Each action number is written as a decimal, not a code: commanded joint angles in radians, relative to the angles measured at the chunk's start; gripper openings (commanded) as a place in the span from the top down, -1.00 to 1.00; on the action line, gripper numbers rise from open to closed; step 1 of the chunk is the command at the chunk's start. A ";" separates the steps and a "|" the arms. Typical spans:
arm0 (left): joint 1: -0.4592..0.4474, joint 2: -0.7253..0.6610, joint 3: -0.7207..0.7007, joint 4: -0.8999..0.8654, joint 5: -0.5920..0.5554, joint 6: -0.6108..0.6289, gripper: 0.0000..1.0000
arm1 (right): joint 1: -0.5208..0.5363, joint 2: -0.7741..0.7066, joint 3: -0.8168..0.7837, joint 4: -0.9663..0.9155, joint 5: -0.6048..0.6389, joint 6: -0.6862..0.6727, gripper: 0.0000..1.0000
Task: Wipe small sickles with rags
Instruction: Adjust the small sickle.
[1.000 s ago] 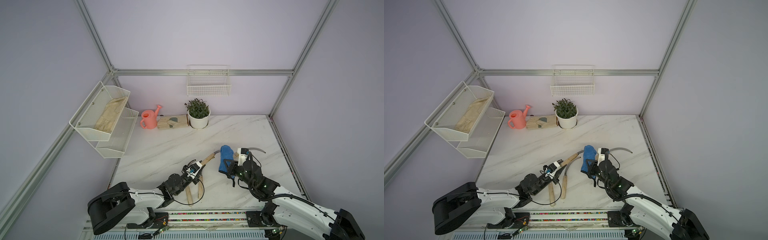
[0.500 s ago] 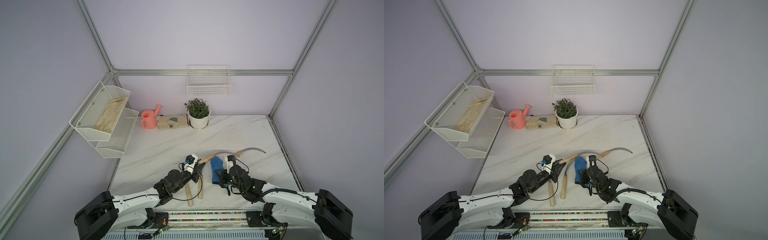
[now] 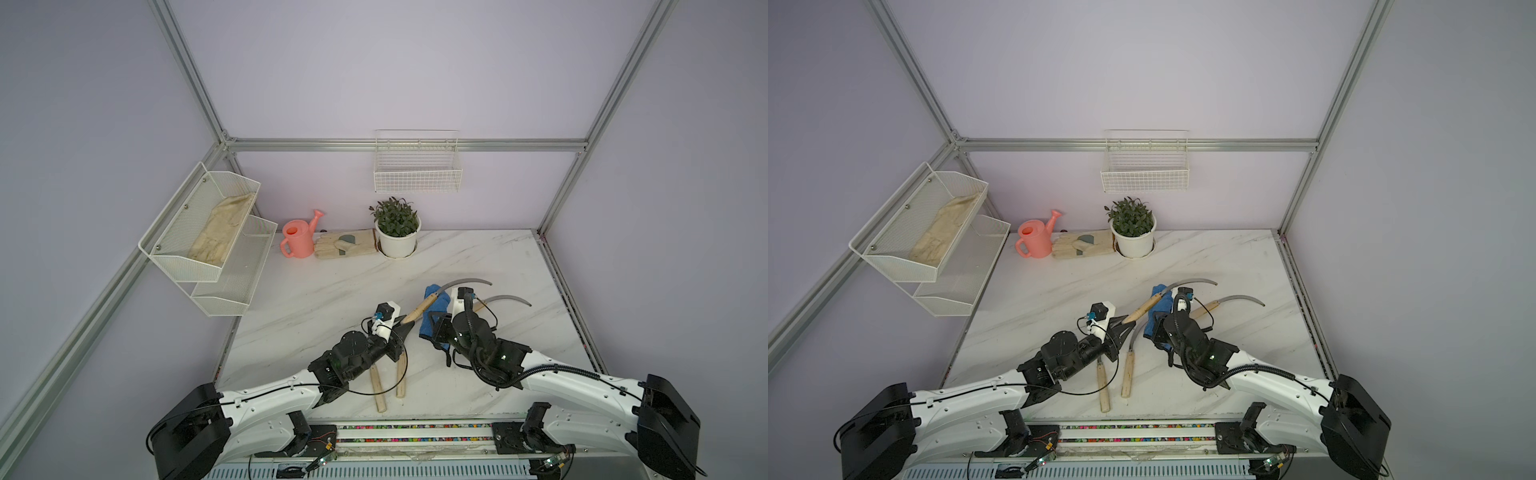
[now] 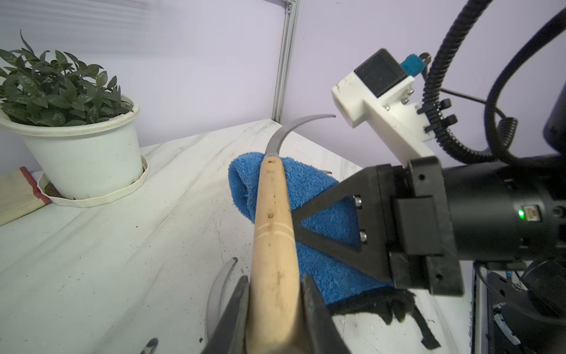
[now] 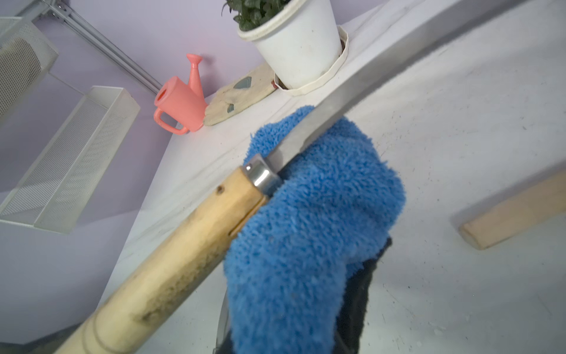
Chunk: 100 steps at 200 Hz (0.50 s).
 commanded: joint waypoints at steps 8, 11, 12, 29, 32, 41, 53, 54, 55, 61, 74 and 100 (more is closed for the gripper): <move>-0.004 0.026 0.066 -0.043 0.088 0.000 1.00 | 0.000 0.051 0.107 -0.015 0.062 -0.063 1.00; -0.004 0.030 0.069 -0.046 0.089 0.000 1.00 | 0.000 0.058 0.115 -0.015 0.062 -0.067 1.00; -0.004 0.031 0.070 -0.047 0.090 0.000 1.00 | 0.000 0.059 0.117 -0.015 0.062 -0.070 1.00; -0.004 0.053 0.093 -0.077 0.090 0.027 1.00 | 0.001 0.089 0.157 -0.018 0.065 -0.101 1.00; -0.004 0.057 0.097 -0.083 0.088 0.028 1.00 | 0.001 0.093 0.164 -0.018 0.068 -0.106 1.00; -0.004 0.069 0.108 -0.098 0.089 0.031 1.00 | 0.000 0.102 0.179 -0.018 0.074 -0.120 1.00; -0.003 0.084 0.121 -0.110 0.094 0.037 1.00 | 0.001 0.115 0.197 -0.018 0.079 -0.138 1.00; -0.004 0.085 0.121 -0.112 0.094 0.036 1.00 | 0.000 0.116 0.199 -0.018 0.080 -0.140 1.00; -0.004 0.085 0.122 -0.112 0.094 0.036 1.00 | 0.001 0.118 0.201 -0.018 0.080 -0.141 1.00; -0.004 0.091 0.127 -0.118 0.094 0.036 1.00 | 0.001 0.126 0.208 -0.018 0.082 -0.146 1.00; -0.004 0.101 0.134 -0.122 0.096 0.035 1.00 | 0.001 0.139 0.216 -0.015 0.075 -0.154 1.00; -0.004 0.129 0.161 -0.154 0.087 0.037 1.00 | 0.001 0.144 0.207 0.016 0.060 -0.180 1.00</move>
